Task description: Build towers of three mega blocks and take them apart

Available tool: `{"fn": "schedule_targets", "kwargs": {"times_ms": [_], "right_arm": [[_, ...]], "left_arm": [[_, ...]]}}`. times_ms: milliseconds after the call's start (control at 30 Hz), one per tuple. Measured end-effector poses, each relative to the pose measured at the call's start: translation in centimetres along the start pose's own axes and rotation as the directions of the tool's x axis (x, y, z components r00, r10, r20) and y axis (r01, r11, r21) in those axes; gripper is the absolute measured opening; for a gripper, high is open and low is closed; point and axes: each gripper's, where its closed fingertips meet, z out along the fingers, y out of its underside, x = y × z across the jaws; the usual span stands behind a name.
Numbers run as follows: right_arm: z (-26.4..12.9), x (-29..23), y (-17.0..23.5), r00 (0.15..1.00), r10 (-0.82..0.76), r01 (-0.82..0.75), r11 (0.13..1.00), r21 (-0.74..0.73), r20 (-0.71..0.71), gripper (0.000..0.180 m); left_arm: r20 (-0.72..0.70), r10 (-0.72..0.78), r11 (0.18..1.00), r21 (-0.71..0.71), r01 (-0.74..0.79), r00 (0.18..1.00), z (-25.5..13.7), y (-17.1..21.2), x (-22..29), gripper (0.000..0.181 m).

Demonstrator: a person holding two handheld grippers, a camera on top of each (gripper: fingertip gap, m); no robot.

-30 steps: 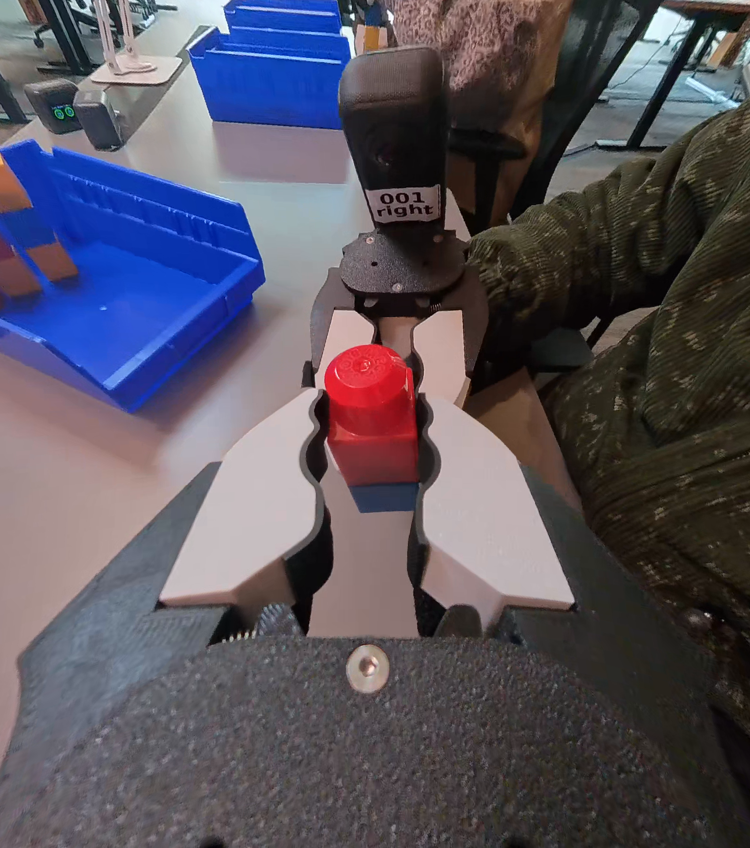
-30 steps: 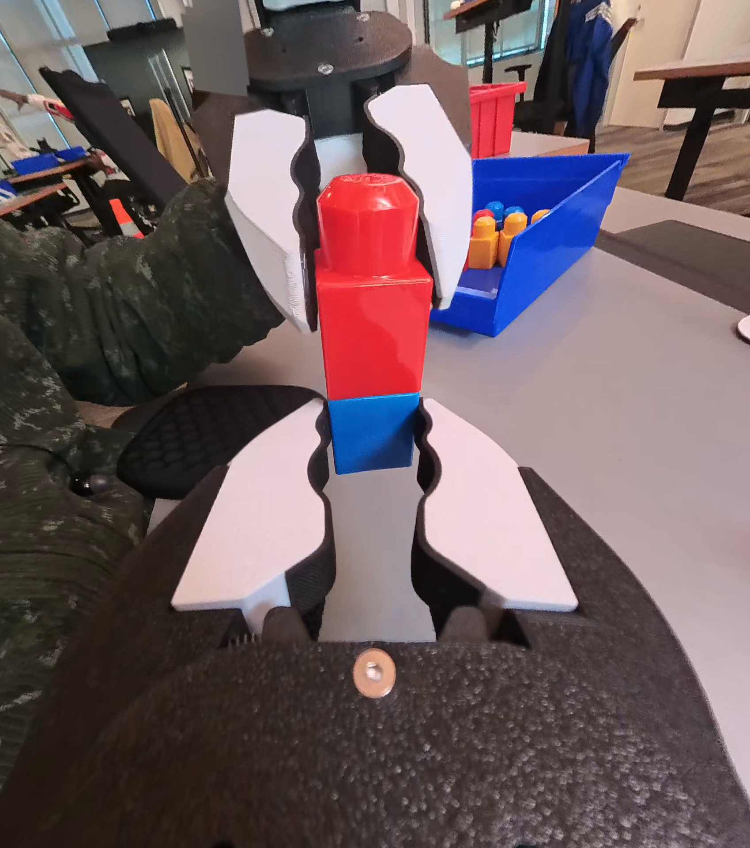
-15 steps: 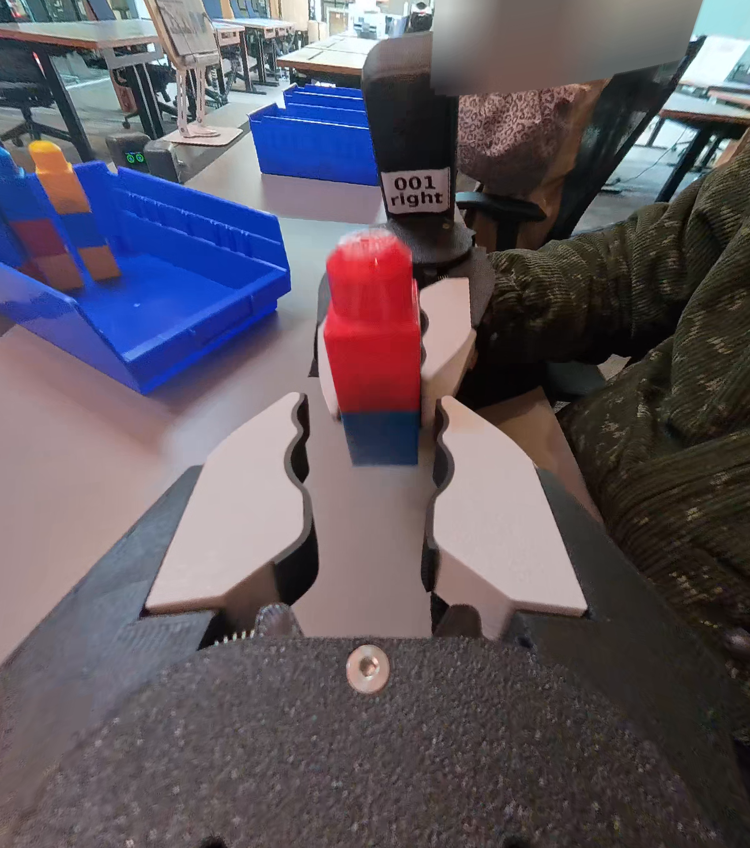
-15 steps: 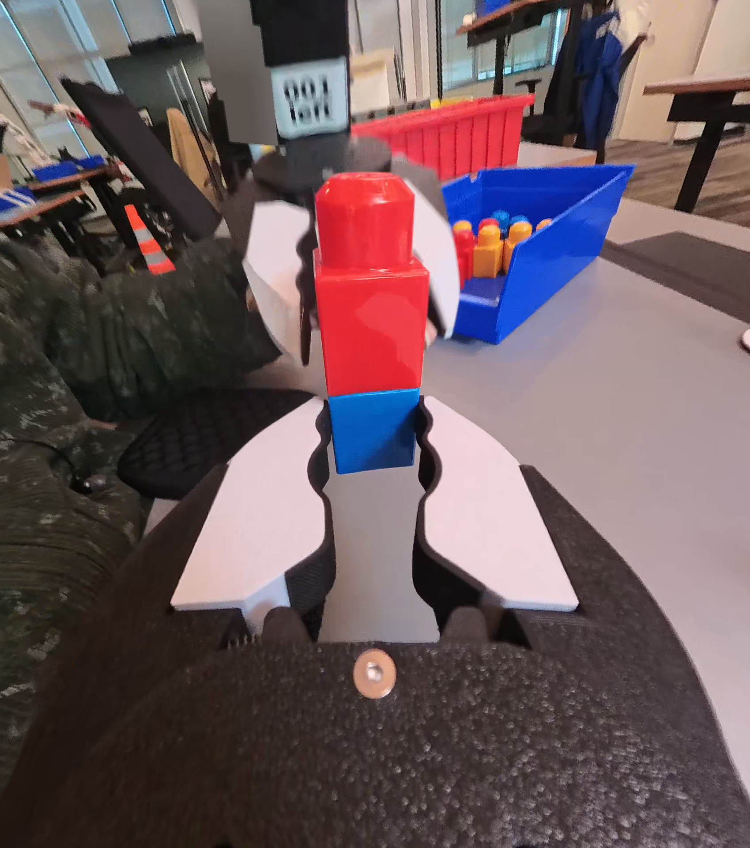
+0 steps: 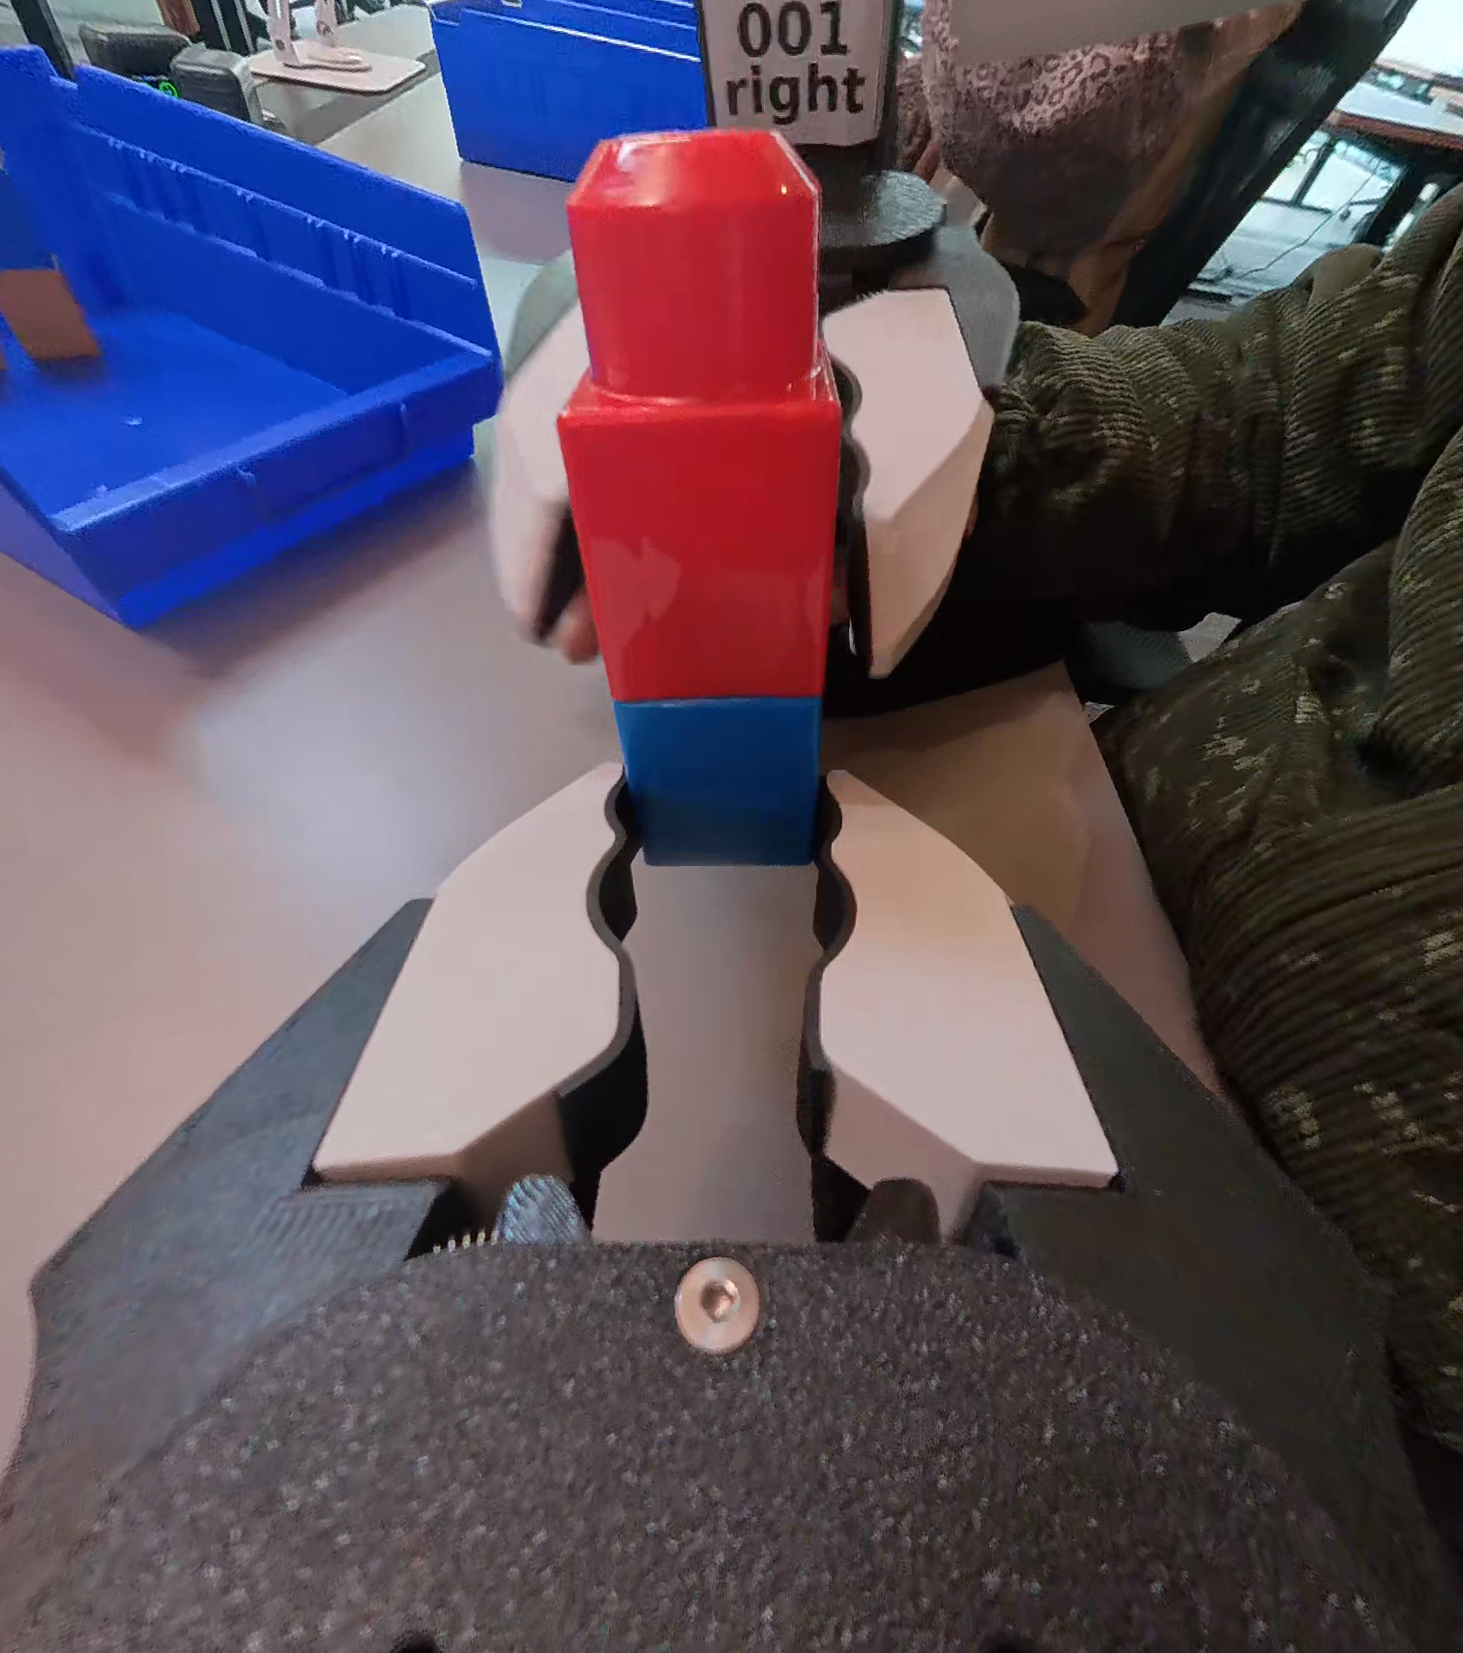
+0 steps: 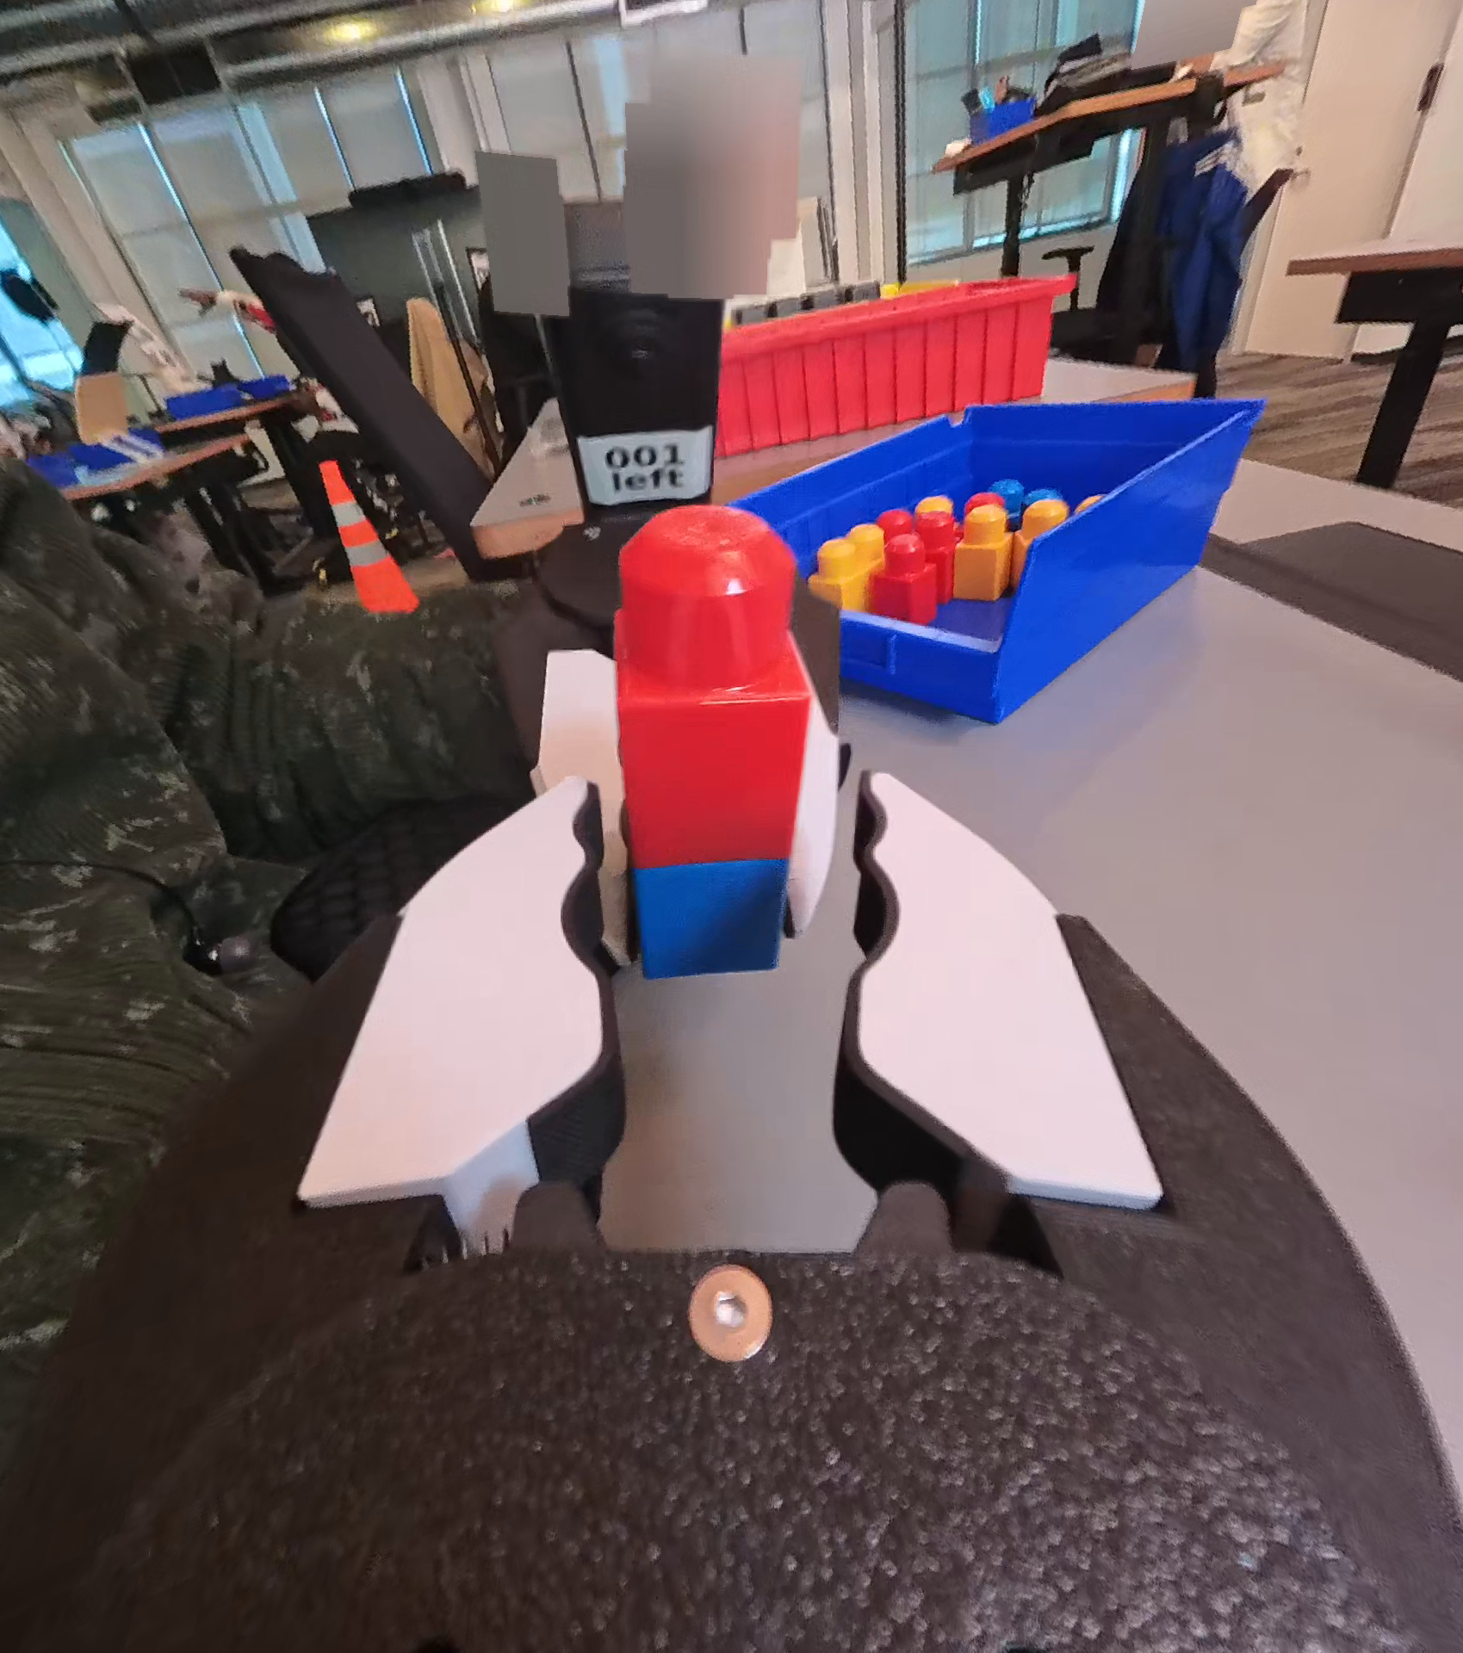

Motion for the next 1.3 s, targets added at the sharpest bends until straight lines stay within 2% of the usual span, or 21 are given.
{"fn": "schedule_targets", "kwargs": {"times_ms": [33,67,133,167,267,300,367,433,500,633,767,833,900,1000,1067,1133,1200,1300], "right_arm": [[0.2,-0.4,0.4,1.000,-0.011,0.012,1.000,-0.022,0.015,0.041],[0.2,-0.6,0.4,1.000,-0.030,0.030,0.999,-0.030,0.011,0.037],[-0.1,-0.7,0.0,0.998,-0.065,0.065,0.997,-0.041,-0.004,0.036],[-0.5,-0.6,-0.5,0.997,-0.072,0.071,0.997,-0.026,-0.016,0.036],[-1.4,0.4,-0.7,0.997,-0.060,0.059,0.998,-0.025,-0.044,0.036],[-1.5,0.7,-0.6,0.997,-0.054,0.053,0.998,-0.030,-0.050,0.036],[-1.5,0.9,-0.4,0.998,-0.036,0.034,0.999,-0.037,-0.049,0.036],[-1.1,0.8,0.2,0.999,-0.029,0.027,0.997,-0.066,-0.036,0.036],[-0.7,0.5,0.7,0.999,-0.037,0.034,0.995,-0.091,-0.024,0.037],[-0.6,0.3,1.0,0.999,-0.032,0.031,0.994,-0.101,-0.006,0.037],[-0.5,0.4,1.4,1.000,-0.007,0.007,0.994,-0.107,0.004,0.036],[-0.4,0.5,1.6,1.000,-0.004,0.005,0.993,-0.117,0.003,0.036],[-0.4,0.5,1.8,1.000,-0.004,0.004,0.992,-0.126,-0.003,0.036],[-0.3,1.2,2.4,0.999,-0.013,0.005,0.985,-0.170,-0.046,0.036],[-0.2,1.9,3.2,0.996,-0.032,0.011,0.974,-0.226,-0.088,0.036],[-0.1,2.5,4.1,0.988,-0.078,0.037,0.956,-0.292,-0.130,0.036],[0.2,2.7,4.9,0.978,-0.143,0.078,0.928,-0.364,-0.155,0.036],[0.9,2.1,6.0,0.968,-0.207,0.125,0.889,-0.441,-0.144,0.036]], "left_arm": [[-0.004,0.009,1.000,-0.005,-0.009,1.000,0.1,0.1,0.1,0.037],[0.002,0.023,1.000,-0.010,-0.023,1.000,0.2,0.1,0.2,0.037],[0.031,0.060,0.998,-0.017,-0.060,0.998,-0.5,-0.4,0.0,0.041],[0.081,0.075,0.997,-0.020,-0.074,0.994,-1.8,-1.0,-0.8,0.051],[0.340,0.098,0.995,-0.029,-0.094,0.935,-8.9,-3.0,-5.9,0.043],[0.423,0.110,0.993,-0.087,-0.080,0.899,-11.8,-2.7,-8.0,0.044],[0.533,0.084,0.972,-0.229,0.048,0.842,-17.6,-0.7,-11.8,0.052],[0.611,0.054,0.912,-0.353,0.210,0.789,-23.1,2.3,-14.9,0.051],[0.661,0.037,0.813,-0.456,0.362,0.749,-27.5,5.8,-16.7,0.050],[0.670,-0.008,0.618,-0.580,0.530,0.742,-31.2,11.4,-17.2,0.052],[0.661,0.046,0.452,-0.683,0.574,0.749,-31.9,15.4,-17.5,0.052],[0.629,0.093,0.375,-0.741,0.558,0.772,-32.0,16.3,-17.6,0.036],[0.619,0.145,0.409,-0.748,0.522,0.772,-31.4,14.9,-18.1,0.034],[0.583,0.164,0.556,-0.721,0.414,0.796,-28.9,10.4,-17.4,0.033],[0.505,0.142,0.675,-0.679,0.290,0.852,-25.7,6.6,-15.2,0.033],[0.412,0.130,0.751,-0.635,0.182,0.902,-22.1,3.1,-12.3,0.034],[0.317,0.149,0.781,-0.619,0.085,0.937,-18.4,0.7,-9.1,0.034],[0.170,0.196,0.783,-0.620,-0.049,0.966,-13.1,-1.3,-4.7,0.033]]}}
